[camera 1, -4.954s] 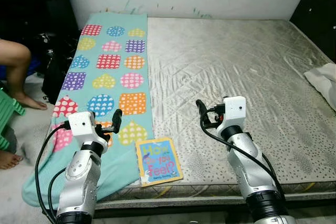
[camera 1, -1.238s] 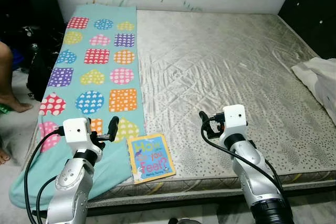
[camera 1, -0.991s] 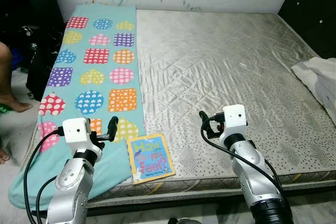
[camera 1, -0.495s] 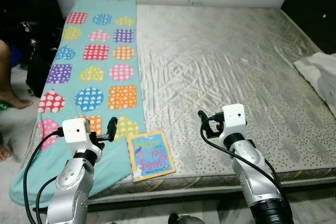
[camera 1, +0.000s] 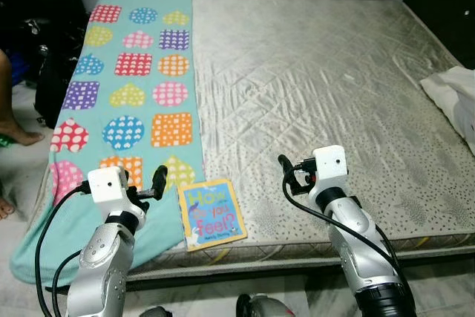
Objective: Clean up the room
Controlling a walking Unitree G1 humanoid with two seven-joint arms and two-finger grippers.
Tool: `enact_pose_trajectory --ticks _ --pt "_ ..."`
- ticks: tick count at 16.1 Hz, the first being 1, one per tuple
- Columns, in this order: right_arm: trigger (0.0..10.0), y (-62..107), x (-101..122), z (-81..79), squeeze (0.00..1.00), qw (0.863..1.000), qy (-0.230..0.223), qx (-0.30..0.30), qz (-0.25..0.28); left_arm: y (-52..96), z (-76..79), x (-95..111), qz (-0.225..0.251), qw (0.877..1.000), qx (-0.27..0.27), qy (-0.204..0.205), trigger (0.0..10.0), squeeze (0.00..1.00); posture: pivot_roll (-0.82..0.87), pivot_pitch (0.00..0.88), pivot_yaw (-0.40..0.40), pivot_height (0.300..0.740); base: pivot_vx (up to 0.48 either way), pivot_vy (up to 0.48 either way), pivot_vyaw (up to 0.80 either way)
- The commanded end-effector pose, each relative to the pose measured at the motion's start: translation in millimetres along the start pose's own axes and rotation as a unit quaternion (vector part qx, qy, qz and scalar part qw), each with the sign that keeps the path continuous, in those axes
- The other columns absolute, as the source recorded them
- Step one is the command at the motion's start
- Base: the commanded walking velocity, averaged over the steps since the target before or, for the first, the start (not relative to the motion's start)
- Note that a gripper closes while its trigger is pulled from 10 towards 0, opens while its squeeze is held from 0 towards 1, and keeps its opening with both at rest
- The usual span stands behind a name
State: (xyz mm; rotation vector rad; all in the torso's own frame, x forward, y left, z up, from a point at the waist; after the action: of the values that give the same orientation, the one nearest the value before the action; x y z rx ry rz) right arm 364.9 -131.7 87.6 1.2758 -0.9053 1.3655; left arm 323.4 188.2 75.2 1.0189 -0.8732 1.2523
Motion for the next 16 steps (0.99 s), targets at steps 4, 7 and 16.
enact_pose_trajectory --ticks 4,7,16 --pt "10.0 3.1 -0.3 1.9 0.00 1.000 0.003 0.001 -0.002 0.5 1.4 -1.5 -0.005 1.000 -0.002 0.002 10.0 0.00 -0.11 0.189 -0.065 0.695 0.000 0.000 0.00" --pt "10.0 3.0 -0.2 1.1 0.00 1.000 0.005 0.005 -0.002 0.2 1.7 -1.9 -0.006 1.000 -0.002 0.003 10.0 0.00 -0.11 0.186 -0.068 0.695 0.000 0.000 0.00" --pt "10.0 3.3 1.6 0.5 0.00 1.000 0.003 0.008 0.000 -1.2 3.3 -3.0 -0.009 1.000 -0.002 0.007 10.0 0.00 -0.12 0.201 -0.068 0.645 0.000 0.000 0.00"
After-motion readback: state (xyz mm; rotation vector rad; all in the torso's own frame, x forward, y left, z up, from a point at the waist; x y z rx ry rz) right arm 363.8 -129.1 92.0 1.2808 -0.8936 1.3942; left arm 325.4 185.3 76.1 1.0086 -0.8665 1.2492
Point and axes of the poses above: a point about 5 cm out from each wrist's last joint towards the gripper, its own y axis pointing back from the gripper into the wrist, its own x axis along the axis of the wrist's last joint, z = x × y, the point moved 6 cm from there along -y, pointing out of the wrist towards the gripper, and after that the axes turned 4 degrees about y, right-handed, at the moved point
